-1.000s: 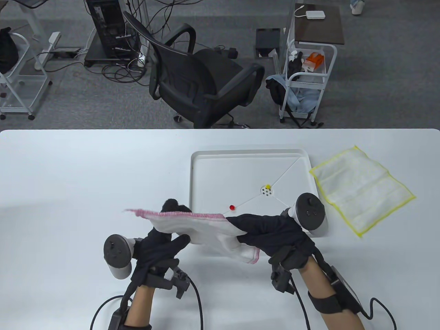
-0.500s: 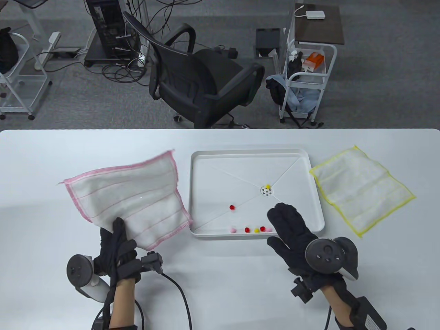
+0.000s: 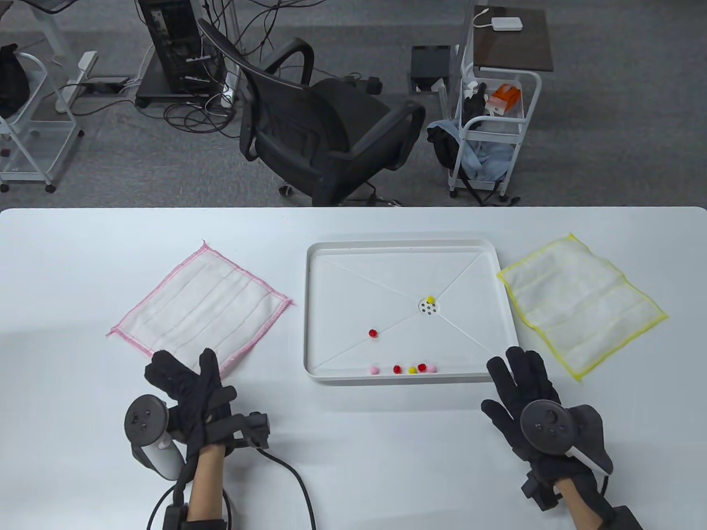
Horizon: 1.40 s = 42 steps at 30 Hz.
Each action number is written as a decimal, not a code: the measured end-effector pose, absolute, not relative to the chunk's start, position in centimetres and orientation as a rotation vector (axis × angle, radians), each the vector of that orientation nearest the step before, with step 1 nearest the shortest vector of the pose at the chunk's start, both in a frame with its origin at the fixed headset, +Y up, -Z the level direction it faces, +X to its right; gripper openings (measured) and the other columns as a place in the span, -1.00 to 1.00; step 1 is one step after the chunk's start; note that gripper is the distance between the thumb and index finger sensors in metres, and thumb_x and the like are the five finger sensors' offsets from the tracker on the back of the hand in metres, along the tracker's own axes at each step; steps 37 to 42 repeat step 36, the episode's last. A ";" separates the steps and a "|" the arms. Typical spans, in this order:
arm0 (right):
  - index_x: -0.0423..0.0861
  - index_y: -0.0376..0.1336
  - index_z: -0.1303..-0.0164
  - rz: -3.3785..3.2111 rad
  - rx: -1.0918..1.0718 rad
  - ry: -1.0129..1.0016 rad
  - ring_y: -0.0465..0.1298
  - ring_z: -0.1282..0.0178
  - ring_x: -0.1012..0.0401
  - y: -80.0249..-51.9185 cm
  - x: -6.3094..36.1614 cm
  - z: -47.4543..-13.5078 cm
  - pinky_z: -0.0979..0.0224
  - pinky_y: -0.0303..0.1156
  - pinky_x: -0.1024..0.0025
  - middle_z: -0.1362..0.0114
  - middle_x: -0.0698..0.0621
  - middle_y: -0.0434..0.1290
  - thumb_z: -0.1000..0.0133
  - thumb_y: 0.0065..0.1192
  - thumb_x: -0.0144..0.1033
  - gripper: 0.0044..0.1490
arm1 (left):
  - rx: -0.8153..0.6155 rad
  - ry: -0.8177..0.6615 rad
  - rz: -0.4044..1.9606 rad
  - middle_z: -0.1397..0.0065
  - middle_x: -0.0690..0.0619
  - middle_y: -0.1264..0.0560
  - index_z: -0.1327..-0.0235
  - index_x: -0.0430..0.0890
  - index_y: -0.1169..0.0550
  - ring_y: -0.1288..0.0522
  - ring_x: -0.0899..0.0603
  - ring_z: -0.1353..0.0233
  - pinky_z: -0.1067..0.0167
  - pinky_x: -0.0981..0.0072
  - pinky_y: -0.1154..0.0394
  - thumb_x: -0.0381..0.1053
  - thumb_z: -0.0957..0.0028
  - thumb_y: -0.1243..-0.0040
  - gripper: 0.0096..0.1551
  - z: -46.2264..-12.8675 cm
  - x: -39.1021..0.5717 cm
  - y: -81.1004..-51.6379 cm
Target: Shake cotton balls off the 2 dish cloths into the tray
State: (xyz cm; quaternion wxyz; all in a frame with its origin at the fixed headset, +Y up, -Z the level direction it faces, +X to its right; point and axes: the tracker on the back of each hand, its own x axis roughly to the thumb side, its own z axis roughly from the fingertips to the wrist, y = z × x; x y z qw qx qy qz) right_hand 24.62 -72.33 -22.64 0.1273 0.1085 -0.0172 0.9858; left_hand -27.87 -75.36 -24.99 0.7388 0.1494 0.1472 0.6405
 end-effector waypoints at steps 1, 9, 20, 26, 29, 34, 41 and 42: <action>0.09 -0.22 -0.65 2.908 0.304 -0.051 -0.40 -0.67 -0.13 -72.4 24.5 -22.6 -0.64 -0.12 -0.22 -0.74 -0.05 -0.44 -0.21 -0.03 0.06 -0.13 | 0.342 0.267 1.342 -0.42 0.06 0.73 -0.38 0.19 0.48 0.67 -0.26 -0.49 -0.47 -0.34 0.43 0.27 -0.22 0.06 0.02 -24.7 -27.1 -74.6; 0.15 -0.35 -0.63 3.081 0.173 -0.026 -0.59 -0.60 -0.07 -72.7 24.9 -22.7 -0.66 -0.28 -0.21 -0.67 0.02 -0.61 -0.20 -0.08 0.12 -0.08 | 0.169 -0.166 0.784 -0.55 -0.01 0.60 -0.50 0.13 0.39 0.57 -0.32 -0.53 -0.47 -0.37 0.36 0.37 -0.17 0.07 0.04 -22.5 -18.8 -70.9; 0.15 -0.37 -0.62 3.114 0.192 0.005 -0.60 -0.60 -0.05 -73.0 24.6 -22.8 -0.66 -0.30 -0.21 -0.66 0.03 -0.63 -0.19 -0.09 0.14 -0.07 | -0.017 -0.300 0.309 -0.60 -0.06 0.58 -0.52 0.14 0.41 0.52 -0.33 -0.58 -0.50 -0.36 0.32 0.48 -0.13 0.17 0.06 -21.8 -14.1 -72.3; 0.15 -0.37 -0.62 3.147 0.188 0.056 -0.61 -0.59 -0.05 -73.6 24.4 -23.0 -0.66 -0.30 -0.20 -0.65 0.03 -0.64 -0.19 -0.09 0.14 -0.06 | -0.040 -0.293 0.234 -0.59 -0.05 0.58 -0.51 0.15 0.43 0.52 -0.33 -0.58 -0.51 -0.35 0.32 0.49 -0.12 0.19 0.07 -21.9 -13.9 -72.8; 0.15 -0.38 -0.62 3.150 0.186 0.046 -0.61 -0.59 -0.05 -73.5 24.4 -23.0 -0.66 -0.30 -0.20 -0.65 0.03 -0.64 -0.19 -0.09 0.14 -0.06 | -0.046 -0.290 0.221 -0.59 -0.05 0.59 -0.51 0.15 0.43 0.53 -0.33 -0.58 -0.50 -0.35 0.32 0.49 -0.12 0.19 0.07 -21.9 -13.9 -72.9; 0.14 -0.38 -0.62 3.152 0.190 0.041 -0.61 -0.59 -0.05 -73.5 24.4 -22.9 -0.66 -0.30 -0.20 -0.65 0.02 -0.64 -0.19 -0.09 0.14 -0.06 | -0.054 -0.289 0.190 -0.59 -0.05 0.59 -0.50 0.15 0.44 0.53 -0.33 -0.58 -0.51 -0.35 0.32 0.50 -0.12 0.19 0.07 -21.9 -13.8 -73.0; 0.14 -0.38 -0.62 3.159 0.194 0.043 -0.61 -0.59 -0.06 -73.5 24.2 -22.9 -0.66 -0.30 -0.20 -0.65 0.02 -0.64 -0.19 -0.10 0.14 -0.06 | -0.064 -0.287 0.175 -0.58 -0.05 0.59 -0.50 0.15 0.44 0.53 -0.33 -0.58 -0.50 -0.35 0.32 0.50 -0.12 0.19 0.08 -22.0 -13.8 -73.1; 0.14 -0.38 -0.62 3.159 0.194 0.043 -0.61 -0.59 -0.06 -73.5 24.2 -22.9 -0.66 -0.30 -0.20 -0.65 0.02 -0.64 -0.19 -0.10 0.14 -0.06 | -0.064 -0.287 0.175 -0.58 -0.05 0.59 -0.50 0.15 0.44 0.53 -0.33 -0.58 -0.50 -0.35 0.32 0.50 -0.12 0.19 0.08 -22.0 -13.8 -73.1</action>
